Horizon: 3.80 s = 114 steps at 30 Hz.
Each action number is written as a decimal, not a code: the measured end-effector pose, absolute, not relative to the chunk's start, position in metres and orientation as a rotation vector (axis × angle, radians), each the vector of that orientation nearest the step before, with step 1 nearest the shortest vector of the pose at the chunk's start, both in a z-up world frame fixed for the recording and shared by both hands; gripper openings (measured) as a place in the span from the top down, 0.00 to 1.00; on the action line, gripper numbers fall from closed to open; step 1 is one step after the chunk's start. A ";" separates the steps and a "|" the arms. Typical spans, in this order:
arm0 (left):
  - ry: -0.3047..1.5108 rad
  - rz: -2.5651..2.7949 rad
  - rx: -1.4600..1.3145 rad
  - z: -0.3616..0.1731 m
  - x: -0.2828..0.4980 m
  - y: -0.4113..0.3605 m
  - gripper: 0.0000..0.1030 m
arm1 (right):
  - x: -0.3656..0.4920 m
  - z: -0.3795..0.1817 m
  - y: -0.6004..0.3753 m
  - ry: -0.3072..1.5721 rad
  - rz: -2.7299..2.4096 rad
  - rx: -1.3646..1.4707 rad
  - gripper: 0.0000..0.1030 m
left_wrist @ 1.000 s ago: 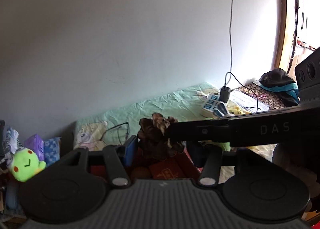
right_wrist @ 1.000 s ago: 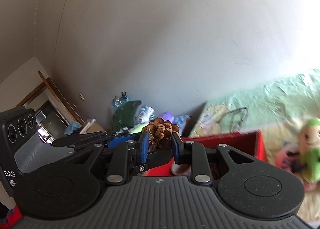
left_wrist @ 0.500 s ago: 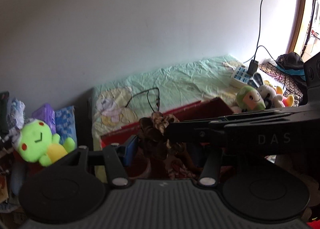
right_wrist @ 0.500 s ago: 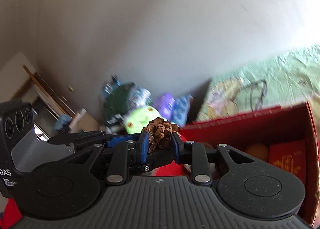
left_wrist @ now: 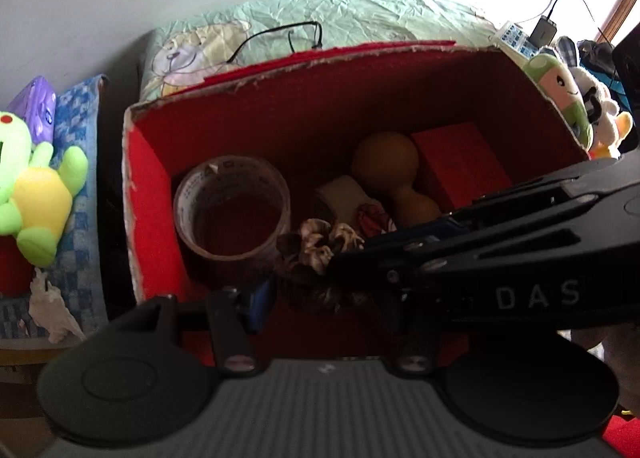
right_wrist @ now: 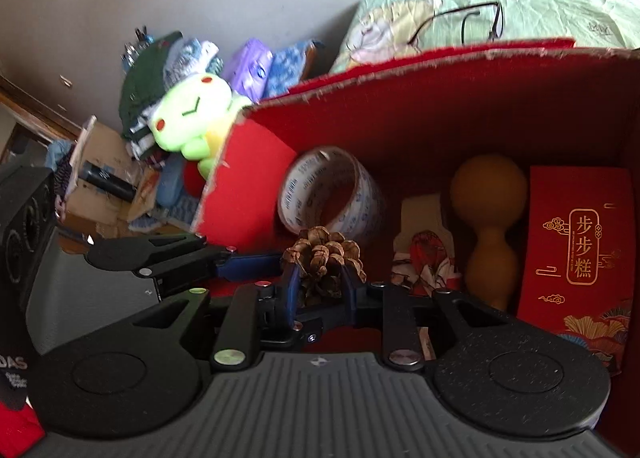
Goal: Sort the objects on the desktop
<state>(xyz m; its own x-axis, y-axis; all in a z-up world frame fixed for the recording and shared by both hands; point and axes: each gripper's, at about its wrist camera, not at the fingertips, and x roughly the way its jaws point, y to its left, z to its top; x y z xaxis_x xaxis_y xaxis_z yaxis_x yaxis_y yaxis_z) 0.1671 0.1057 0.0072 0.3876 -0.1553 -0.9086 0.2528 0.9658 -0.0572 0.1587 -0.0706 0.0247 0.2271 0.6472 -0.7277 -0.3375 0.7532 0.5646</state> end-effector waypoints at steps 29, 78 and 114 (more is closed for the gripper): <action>1.253 -0.290 0.046 -0.013 0.187 0.105 0.46 | 0.176 0.001 -0.084 1.276 0.603 0.442 0.82; 1.147 -0.108 0.136 -0.015 0.173 0.098 0.63 | 0.159 0.021 -0.137 0.984 0.390 0.207 0.81; 1.178 -0.096 0.221 -0.013 0.185 0.095 0.72 | 0.163 0.019 -0.116 1.011 0.364 0.136 0.81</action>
<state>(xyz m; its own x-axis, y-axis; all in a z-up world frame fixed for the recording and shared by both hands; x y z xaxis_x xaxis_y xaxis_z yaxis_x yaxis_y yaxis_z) 0.1852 0.0951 -0.0131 0.3816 0.0406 -0.9234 0.1898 0.9743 0.1213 0.1630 -0.1156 0.0190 0.4770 0.3592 -0.8021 -0.2346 0.9316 0.2777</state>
